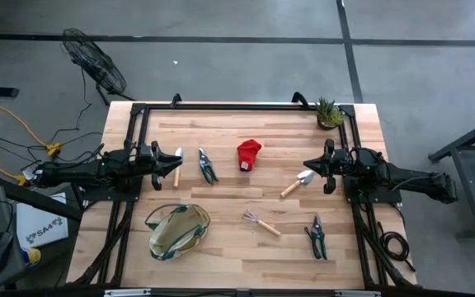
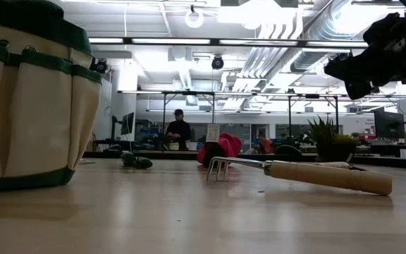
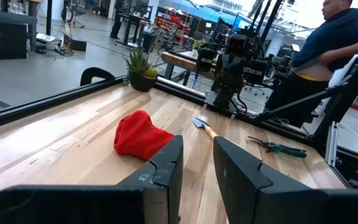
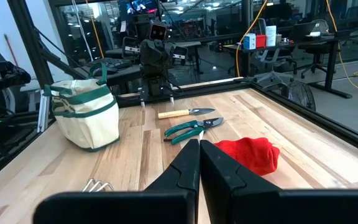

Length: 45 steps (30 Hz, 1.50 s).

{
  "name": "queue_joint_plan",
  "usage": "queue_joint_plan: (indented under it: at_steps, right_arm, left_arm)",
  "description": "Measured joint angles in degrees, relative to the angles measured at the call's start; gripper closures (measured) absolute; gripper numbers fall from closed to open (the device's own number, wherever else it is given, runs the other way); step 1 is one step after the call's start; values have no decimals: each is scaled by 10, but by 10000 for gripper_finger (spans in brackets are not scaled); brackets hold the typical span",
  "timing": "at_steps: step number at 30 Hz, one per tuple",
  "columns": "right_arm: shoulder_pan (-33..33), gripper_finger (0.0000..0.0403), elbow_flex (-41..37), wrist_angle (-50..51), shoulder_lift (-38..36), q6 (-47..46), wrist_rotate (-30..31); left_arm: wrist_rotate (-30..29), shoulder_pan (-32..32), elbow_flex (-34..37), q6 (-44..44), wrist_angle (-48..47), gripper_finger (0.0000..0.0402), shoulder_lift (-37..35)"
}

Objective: Pick & Place Garden tools in Gardening bag

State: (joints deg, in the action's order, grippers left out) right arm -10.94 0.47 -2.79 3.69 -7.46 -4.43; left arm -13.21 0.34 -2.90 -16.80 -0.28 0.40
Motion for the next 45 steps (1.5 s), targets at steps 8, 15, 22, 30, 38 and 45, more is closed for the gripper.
queue_joint_plan:
  at_steps: [8, 15, 22, 30, 38, 45]
  right_arm:
    - [0, 400, 0, 0, 0, 0, 0]
    - [0, 400, 0, 0, 0, 0, 0]
    - [0, 400, 0, 0, 0, 0, 0]
    - [0, 400, 0, 0, 0, 0, 0]
    - [0, 400, 0, 0, 0, 0, 0]
    - [0, 400, 0, 0, 0, 0, 0]
  left_arm:
    - [0, 0, 0, -53, 10, 313, 0]
    - [0, 0, 0, -75, 14, 313, 0]
    - [-14, 0, 0, -77, 59, 313, 0]
    - [4, 0, 0, -76, 66, 313, 10]
    - [24, 0, -33, -38, 53, 307, 86]
    - [34, 0, -111, 1, 27, 238, 226]
